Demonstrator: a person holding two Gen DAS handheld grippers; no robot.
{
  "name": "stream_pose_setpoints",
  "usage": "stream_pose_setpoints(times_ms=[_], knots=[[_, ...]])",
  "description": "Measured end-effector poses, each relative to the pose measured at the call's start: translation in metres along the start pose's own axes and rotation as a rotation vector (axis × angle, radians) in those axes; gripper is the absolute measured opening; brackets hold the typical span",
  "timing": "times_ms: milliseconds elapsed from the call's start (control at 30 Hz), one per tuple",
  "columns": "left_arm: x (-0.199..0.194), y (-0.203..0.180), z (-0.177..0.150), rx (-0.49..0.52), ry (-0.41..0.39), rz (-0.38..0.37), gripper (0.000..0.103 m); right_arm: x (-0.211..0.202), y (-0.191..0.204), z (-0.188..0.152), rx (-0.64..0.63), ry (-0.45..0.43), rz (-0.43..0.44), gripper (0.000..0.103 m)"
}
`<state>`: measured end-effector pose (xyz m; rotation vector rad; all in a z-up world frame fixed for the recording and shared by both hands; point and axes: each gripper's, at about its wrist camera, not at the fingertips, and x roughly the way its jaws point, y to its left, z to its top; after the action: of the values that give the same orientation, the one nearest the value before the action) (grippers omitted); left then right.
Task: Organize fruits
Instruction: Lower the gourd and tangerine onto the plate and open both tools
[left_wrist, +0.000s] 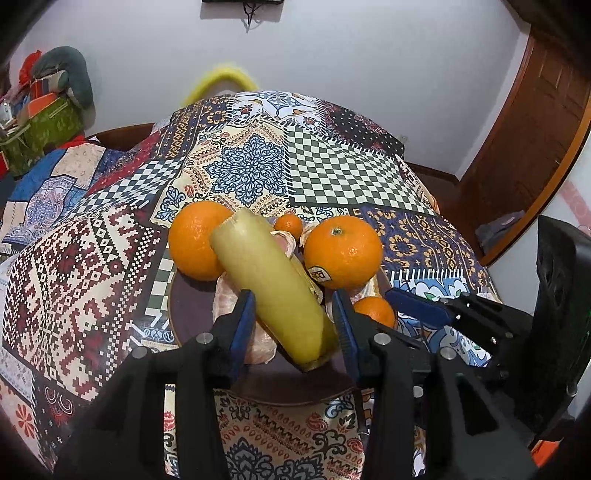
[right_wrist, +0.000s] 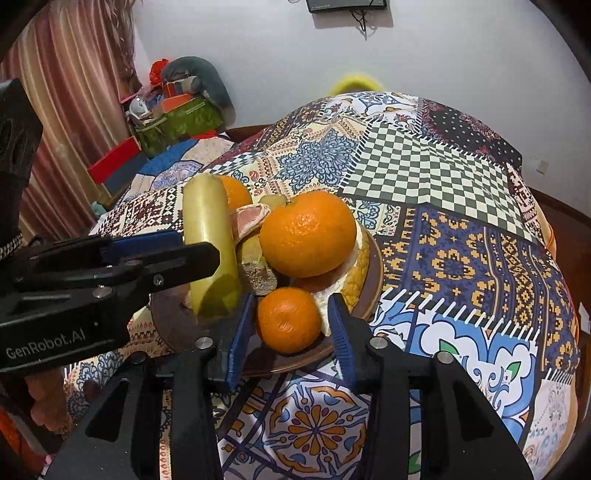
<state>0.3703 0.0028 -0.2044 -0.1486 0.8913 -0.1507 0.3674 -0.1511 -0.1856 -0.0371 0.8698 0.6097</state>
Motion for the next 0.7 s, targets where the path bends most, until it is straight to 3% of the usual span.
stream_pose_setpoints(times_ms=[233, 700], knots=[[-0.018, 0.004, -0.002, -0.013, -0.023, 0.006, 0.042, -0.016, 0.002, 0.002, 0.004, -0.025, -0.010, 0.042], [-0.103, -0.001, -0.021, -0.004, -0.139, 0.051, 0.042, -0.086, 0.031, 0.005, -0.022, -0.131, -0.031, 0.042]])
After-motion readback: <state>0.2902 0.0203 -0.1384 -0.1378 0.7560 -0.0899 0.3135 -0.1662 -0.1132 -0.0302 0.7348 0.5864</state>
